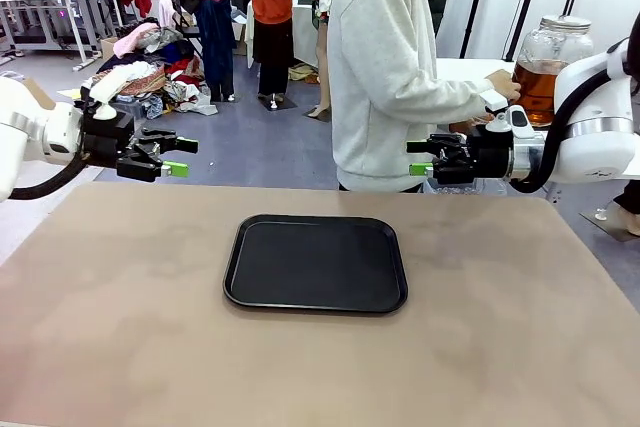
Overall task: Pour the drink into the iced cup.
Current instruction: Open the gripper to release the iced cup you were holding.
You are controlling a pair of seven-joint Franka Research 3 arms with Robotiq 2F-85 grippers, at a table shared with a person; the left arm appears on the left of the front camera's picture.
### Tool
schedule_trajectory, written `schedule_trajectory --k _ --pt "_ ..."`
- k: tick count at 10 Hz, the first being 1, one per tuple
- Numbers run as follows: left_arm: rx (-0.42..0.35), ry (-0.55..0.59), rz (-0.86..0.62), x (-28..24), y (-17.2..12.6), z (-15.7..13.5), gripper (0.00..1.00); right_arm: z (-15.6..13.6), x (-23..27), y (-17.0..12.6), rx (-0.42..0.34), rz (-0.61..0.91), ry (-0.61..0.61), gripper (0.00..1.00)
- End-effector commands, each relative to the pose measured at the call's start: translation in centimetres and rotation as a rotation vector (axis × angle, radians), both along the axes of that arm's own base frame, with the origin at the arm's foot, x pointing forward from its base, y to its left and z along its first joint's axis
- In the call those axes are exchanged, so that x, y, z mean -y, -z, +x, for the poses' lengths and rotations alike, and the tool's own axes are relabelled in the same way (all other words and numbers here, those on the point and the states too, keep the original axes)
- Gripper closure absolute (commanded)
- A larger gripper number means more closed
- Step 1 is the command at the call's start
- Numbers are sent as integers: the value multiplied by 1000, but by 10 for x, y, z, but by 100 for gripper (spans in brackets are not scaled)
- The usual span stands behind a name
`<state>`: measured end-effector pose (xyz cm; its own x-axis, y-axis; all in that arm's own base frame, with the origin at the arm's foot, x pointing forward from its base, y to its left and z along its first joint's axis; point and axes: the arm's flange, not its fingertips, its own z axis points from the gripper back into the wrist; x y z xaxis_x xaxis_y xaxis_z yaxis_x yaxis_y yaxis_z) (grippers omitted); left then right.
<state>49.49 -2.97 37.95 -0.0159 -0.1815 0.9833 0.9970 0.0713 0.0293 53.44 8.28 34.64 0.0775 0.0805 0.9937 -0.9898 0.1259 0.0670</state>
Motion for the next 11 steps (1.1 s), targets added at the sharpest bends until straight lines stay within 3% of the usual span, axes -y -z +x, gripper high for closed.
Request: schedule_trajectory --k 1,11 --pt "3 2 -4 -1 -2 -1 0 1 0 -2 4 -3 2 0" --pt "3 2 -4 -1 -2 -1 0 1 0 -2 4 -3 2 0"
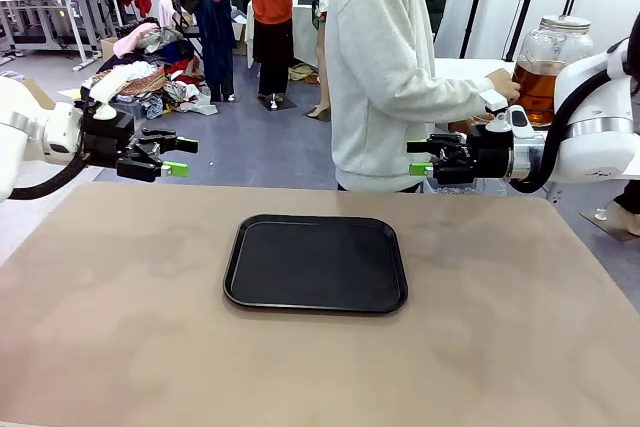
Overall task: Pour the drink into the iced cup.
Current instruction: Open the gripper to release the iced cup you were holding.
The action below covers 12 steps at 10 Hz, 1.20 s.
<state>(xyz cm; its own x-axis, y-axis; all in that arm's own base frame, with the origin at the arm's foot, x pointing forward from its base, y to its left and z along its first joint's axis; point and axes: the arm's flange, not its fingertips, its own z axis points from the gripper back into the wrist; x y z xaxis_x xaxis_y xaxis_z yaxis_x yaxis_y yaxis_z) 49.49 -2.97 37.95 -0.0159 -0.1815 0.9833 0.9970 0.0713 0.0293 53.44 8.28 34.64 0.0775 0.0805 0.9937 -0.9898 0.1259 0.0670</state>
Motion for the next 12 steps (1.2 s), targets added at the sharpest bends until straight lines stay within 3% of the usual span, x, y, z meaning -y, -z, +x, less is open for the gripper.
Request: schedule_trajectory --k 1,12 --pt "3 2 -4 -1 -2 -1 0 1 0 -2 4 -3 2 0" --pt "3 2 -4 -1 -2 -1 0 1 0 -2 4 -3 2 0"
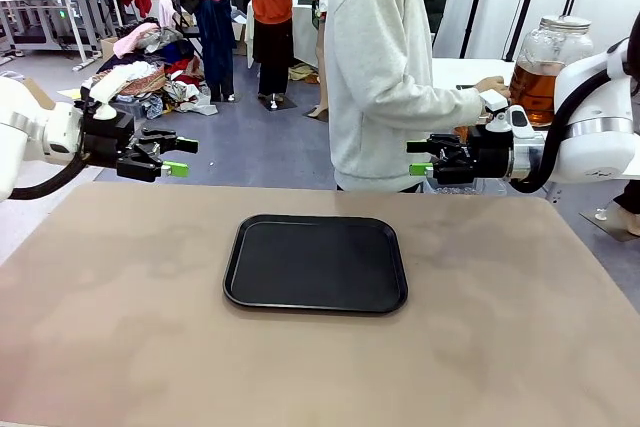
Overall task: Pour the drink into the iced cup.
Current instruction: Open the gripper to release the iced cup you were holding.
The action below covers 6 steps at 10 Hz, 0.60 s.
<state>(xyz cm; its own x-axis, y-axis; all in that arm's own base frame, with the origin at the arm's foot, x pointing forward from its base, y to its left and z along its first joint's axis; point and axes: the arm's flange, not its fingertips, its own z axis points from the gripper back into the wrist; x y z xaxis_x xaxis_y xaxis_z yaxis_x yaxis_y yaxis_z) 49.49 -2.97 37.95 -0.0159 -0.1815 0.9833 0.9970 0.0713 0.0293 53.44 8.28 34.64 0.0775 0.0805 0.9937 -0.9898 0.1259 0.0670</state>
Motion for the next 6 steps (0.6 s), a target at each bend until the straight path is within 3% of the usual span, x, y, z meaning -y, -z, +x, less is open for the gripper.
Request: schedule_trajectory --k 1,6 --pt "3 2 -4 -1 -2 -1 0 1 0 -2 4 -3 2 0" --pt "3 2 -4 -1 -2 -1 0 1 0 -2 4 -3 2 0"
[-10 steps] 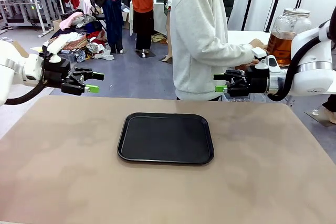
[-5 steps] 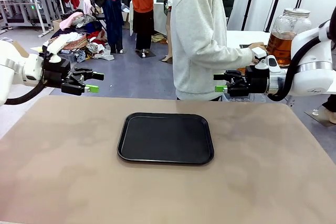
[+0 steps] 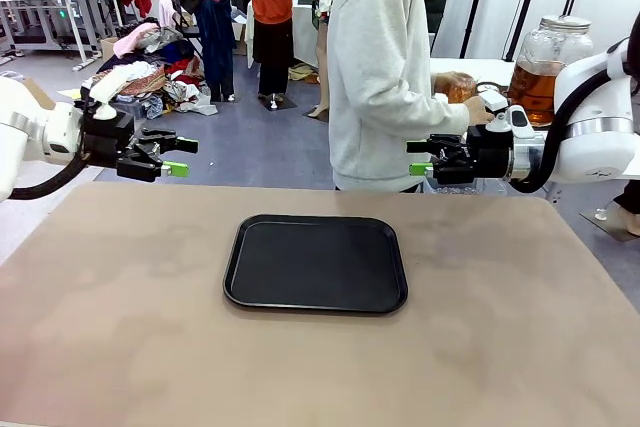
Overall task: Pour the drink into the iced cup.
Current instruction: Open the gripper to release the iced cup you were holding.
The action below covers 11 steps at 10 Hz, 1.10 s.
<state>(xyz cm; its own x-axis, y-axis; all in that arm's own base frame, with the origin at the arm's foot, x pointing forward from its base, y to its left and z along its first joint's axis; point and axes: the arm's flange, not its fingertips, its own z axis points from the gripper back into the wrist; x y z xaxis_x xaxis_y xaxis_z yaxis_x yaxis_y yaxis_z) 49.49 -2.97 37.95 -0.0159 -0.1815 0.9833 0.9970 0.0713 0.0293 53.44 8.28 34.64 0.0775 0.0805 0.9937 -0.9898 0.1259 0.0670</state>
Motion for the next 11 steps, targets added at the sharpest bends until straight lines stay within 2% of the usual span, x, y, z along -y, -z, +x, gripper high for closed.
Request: schedule_trajectory --k 1,11 --pt "3 2 -4 -1 -2 -1 0 1 0 -2 4 -3 2 0" --pt "3 2 -4 -1 -2 -1 0 1 0 -2 4 -3 2 0"
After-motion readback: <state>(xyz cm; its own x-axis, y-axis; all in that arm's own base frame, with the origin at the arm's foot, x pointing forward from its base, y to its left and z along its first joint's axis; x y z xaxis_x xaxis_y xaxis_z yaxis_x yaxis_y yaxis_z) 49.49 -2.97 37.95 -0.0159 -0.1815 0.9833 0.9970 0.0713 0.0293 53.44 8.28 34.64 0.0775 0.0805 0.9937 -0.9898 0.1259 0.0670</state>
